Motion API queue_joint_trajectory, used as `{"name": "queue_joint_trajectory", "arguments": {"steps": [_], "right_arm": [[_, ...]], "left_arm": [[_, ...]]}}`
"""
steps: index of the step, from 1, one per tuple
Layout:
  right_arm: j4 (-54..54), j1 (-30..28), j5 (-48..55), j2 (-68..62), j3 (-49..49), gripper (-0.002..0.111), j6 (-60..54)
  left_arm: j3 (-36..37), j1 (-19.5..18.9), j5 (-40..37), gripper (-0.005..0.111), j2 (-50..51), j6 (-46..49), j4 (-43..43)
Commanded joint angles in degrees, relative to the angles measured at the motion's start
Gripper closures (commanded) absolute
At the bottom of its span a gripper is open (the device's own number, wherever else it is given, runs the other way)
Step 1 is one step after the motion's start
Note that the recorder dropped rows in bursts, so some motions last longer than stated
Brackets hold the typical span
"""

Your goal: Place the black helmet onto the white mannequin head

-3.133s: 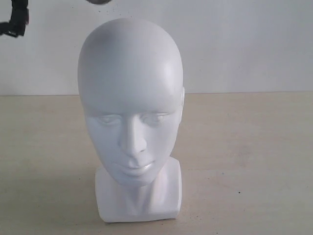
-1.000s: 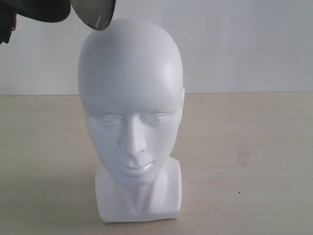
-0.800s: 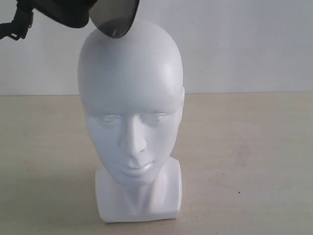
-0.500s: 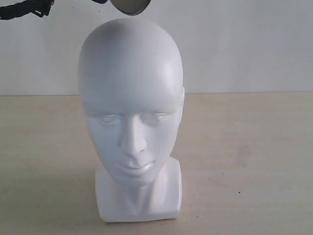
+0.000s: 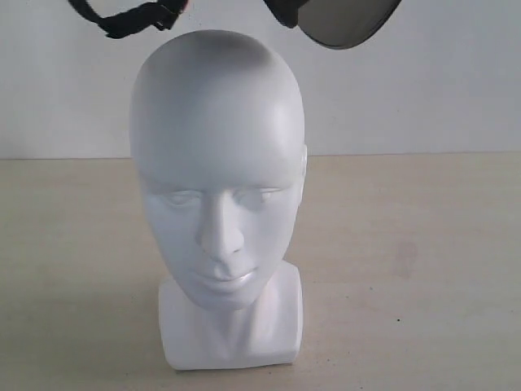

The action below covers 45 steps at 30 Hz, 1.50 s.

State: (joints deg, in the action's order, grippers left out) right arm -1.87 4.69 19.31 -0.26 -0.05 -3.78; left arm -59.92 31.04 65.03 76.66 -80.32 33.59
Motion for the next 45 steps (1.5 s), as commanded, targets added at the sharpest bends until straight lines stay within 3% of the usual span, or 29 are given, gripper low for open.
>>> {"name": "queue_joint_trajectory", "arguments": {"steps": [1, 10, 35, 45], "right_arm": [[0.08, -0.11, -0.24, 0.26, 0.05, 0.109, 0.1], [0.08, -0.11, -0.24, 0.26, 0.05, 0.109, 0.1], [0.08, -0.11, -0.24, 0.26, 0.05, 0.109, 0.1], [0.08, -0.11, -0.24, 0.26, 0.05, 0.109, 0.1]], "left_arm": [[-1.43, 0.32, 4.93, 0.103, -0.86, 1.96, -2.07], [-1.74, 0.32, 4.93, 0.103, -2.78, 1.58, -6.68], [-3.95, 2.3, 4.93, 0.103, 4.93, -1.05, -3.95], [-1.18, 2.3, 4.93, 0.103, 5.04, -2.81, -4.53]]}}
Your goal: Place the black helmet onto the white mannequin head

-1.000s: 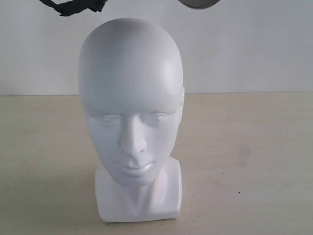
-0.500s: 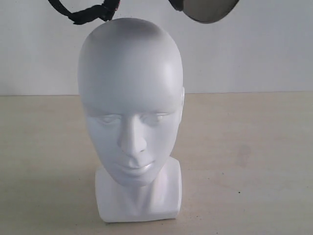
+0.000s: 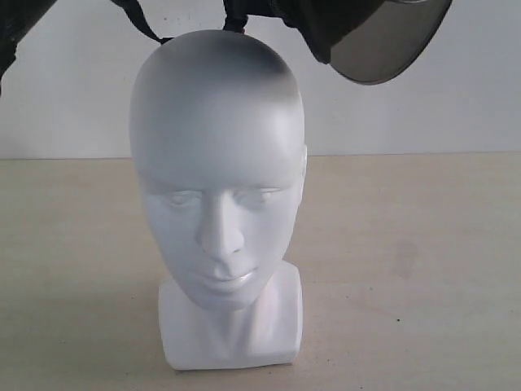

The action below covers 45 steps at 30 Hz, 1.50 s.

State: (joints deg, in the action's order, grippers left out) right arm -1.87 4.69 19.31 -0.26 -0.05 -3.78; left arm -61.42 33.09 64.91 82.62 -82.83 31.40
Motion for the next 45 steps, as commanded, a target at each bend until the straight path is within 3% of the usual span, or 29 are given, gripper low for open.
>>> {"name": "queue_joint_trajectory", "arguments": {"steps": [1, 18, 45], "right_arm": [[0.08, -0.11, -0.24, 0.26, 0.05, 0.109, 0.1], [0.08, -0.11, -0.24, 0.26, 0.05, 0.109, 0.1], [0.08, -0.11, -0.24, 0.26, 0.05, 0.109, 0.1]], "left_arm": [[0.44, 0.25, 5.05, 0.103, -1.07, -0.4, -2.34], [10.7, 0.0, 5.05, 0.103, -6.79, 4.04, -9.36], [13.44, 0.0, 5.05, 0.103, -6.79, 5.91, -8.41]]}}
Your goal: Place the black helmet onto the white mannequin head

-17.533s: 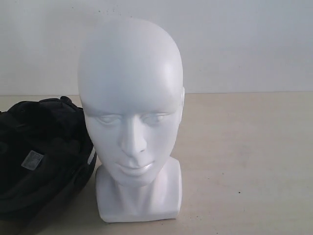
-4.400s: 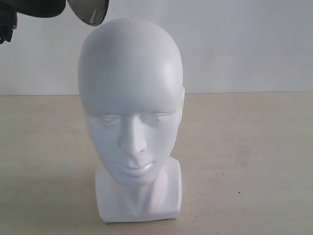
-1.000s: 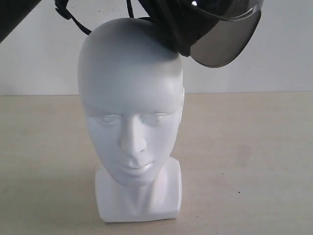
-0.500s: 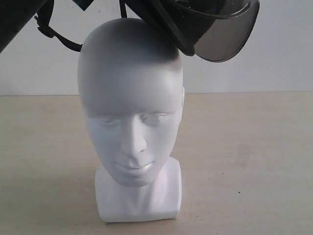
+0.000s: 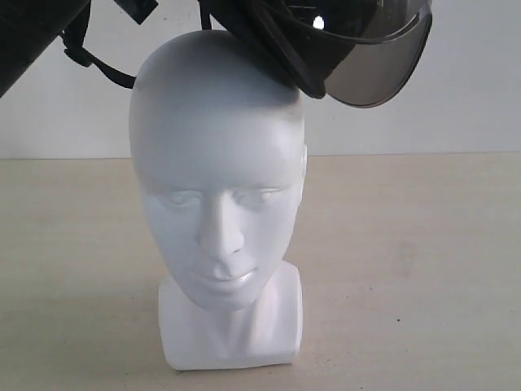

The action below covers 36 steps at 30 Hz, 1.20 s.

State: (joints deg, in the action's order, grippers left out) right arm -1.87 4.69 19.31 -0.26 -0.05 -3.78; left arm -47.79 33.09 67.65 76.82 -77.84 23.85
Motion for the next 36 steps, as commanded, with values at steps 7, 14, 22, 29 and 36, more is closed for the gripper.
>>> {"name": "queue_joint_trajectory", "arguments": {"steps": [7, 14, 22, 29, 36], "right_arm": [[1.11, -0.11, -0.86, 0.26, 0.05, 0.109, -0.86], [-0.72, -0.11, -21.33, 0.26, 0.05, 0.109, 0.28], [-10.46, -0.11, -34.2, -4.17, 3.97, 0.109, 11.82], [-9.4, -0.11, -29.24, -23.79, 18.58, 0.109, 10.92], [-9.4, -0.11, -36.42, -31.2, 23.19, 0.109, 13.34]], "left_arm": [[-0.19, 0.0, 2.31, 0.103, -0.99, 0.8, -0.72], [-0.19, 0.0, 2.31, 0.103, -0.99, 0.8, -0.72], [-0.19, 0.0, 2.31, 0.103, -0.99, 0.8, -0.48], [-0.19, 0.0, 2.31, 0.103, -0.99, 0.68, -0.49], [-0.19, 0.0, 2.31, 0.103, -1.09, 0.53, -0.49]]}}
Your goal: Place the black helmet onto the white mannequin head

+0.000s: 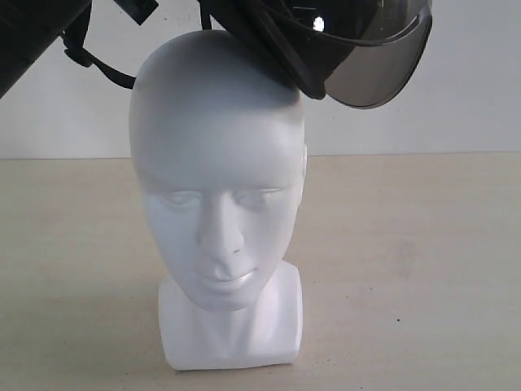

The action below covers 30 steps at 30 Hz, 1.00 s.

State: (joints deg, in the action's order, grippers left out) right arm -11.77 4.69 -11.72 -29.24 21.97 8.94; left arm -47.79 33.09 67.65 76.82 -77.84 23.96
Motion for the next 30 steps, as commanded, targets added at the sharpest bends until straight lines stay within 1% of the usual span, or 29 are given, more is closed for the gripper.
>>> {"name": "queue_joint_trajectory", "arguments": {"steps": [1, 10, 13, 15, 16, 18, 19, 20, 22, 23, 24, 26, 28, 30], "right_arm": [[0.5, -0.11, -6.69, -2.49, 1.17, 0.109, 1.31], [0.5, -0.11, -6.25, -2.61, 1.17, 0.109, 1.74], [0.61, -0.11, -7.78, -3.38, 1.17, 0.109, 1.74], [3.56, -0.11, -8.5, -5.66, 2.34, 0.109, 1.74], [6.46, -0.11, -7.97, -6.98, 3.34, 0.109, 2.16], [14.69, -0.11, -6.66, -11.27, 6.89, 0.109, 7.2], [18.68, -0.11, -6.66, -13.18, 8.53, 0.109, 10.26], [24.98, -0.11, -7.63, -16.1, 11.06, 0.109, 14.95], [33.56, -0.11, -10.56, -20.27, 14.98, 0.109, 21.54], [40.56, -0.11, -13.26, -22.96, 17.26, 0.109, 25.77], [45.83, -0.11, -15.16, -24.6, 19.7, 0.109, 30.91], [60.56, -0.11, -20.56, -28.46, 25.16, 0.109, 43.15], [72.88, -0.11, -25.3, -31.55, 30.48, 0.109, 53.43], [80.48, -0.11, -27.16, -33.91, 35.62, 0.109, 60.08]], "left_arm": [[-0.19, 0.0, 2.31, 0.103, -1.09, 0.53, -0.6], [-0.19, 0.0, 2.31, 0.103, -1.09, 0.53, -0.99], [-0.19, 0.0, 2.31, 0.103, -1.09, 0.53, -0.99], [-0.19, 0.0, 2.31, 0.103, -1.09, 0.53, -0.71], [-0.19, 0.0, 2.31, 0.103, -1.09, 0.53, -0.71], [-0.19, 0.0, 2.31, 0.103, -1.09, 0.53, -0.58], [-0.19, 0.0, 2.31, 0.103, -1.09, 0.53, -0.58], [-0.19, 0.0, 2.31, 0.103, -1.09, 0.53, -0.58], [-0.19, 0.0, 2.31, 0.103, -1.09, 0.82, -0.59], [-0.19, 0.0, 2.31, 0.103, -1.09, 1.03, -0.59], [-0.19, 0.0, 2.31, 0.103, -1.09, 1.47, -0.59], [-0.19, 0.0, 2.31, 0.103, -1.09, 1.6, -0.59], [-0.19, 0.0, 2.31, 0.103, -1.09, 1.6, -0.59], [-0.19, 0.0, 2.31, 0.103, -1.09, 1.61, -0.45]]}}
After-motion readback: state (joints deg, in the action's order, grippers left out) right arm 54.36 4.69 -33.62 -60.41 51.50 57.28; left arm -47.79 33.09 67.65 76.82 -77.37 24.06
